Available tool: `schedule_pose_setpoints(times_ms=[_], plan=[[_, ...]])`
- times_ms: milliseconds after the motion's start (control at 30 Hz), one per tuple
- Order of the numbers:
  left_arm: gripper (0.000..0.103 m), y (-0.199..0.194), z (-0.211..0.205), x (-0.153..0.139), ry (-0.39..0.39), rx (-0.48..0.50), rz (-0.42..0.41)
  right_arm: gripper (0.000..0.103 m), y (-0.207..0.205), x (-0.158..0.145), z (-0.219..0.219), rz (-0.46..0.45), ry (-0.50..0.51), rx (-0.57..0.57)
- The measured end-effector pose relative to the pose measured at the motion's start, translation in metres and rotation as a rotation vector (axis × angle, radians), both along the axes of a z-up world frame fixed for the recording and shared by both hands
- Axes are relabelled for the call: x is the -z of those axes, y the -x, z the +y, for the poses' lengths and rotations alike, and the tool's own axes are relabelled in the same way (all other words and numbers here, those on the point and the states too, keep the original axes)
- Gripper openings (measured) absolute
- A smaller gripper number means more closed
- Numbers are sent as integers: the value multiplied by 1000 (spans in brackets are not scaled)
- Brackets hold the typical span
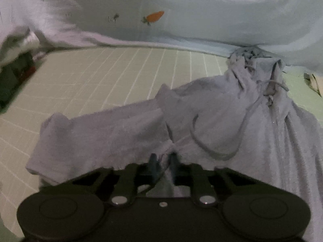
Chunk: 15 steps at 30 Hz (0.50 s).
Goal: Fold clothes
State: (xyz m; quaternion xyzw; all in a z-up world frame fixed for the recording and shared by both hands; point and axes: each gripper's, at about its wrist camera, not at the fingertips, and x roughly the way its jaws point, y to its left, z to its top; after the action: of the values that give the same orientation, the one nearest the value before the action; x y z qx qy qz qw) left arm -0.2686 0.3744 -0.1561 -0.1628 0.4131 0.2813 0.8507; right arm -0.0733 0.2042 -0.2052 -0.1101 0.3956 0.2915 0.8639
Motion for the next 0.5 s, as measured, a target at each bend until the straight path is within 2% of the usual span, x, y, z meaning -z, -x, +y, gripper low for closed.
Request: schedule_pose_setpoints(times_ms=[100, 233, 500], plan=[[101, -2, -18, -7, -7, -2, -20, 8, 3, -17, -17, -29, -54, -16], [101, -9, -53, -19, -38, 28, -44, 8, 10, -44, -40, -123, -76, -59], [101, -40, -116, -33, -22, 2, -91, 8, -11, -88, -107, -234, -153, -47]])
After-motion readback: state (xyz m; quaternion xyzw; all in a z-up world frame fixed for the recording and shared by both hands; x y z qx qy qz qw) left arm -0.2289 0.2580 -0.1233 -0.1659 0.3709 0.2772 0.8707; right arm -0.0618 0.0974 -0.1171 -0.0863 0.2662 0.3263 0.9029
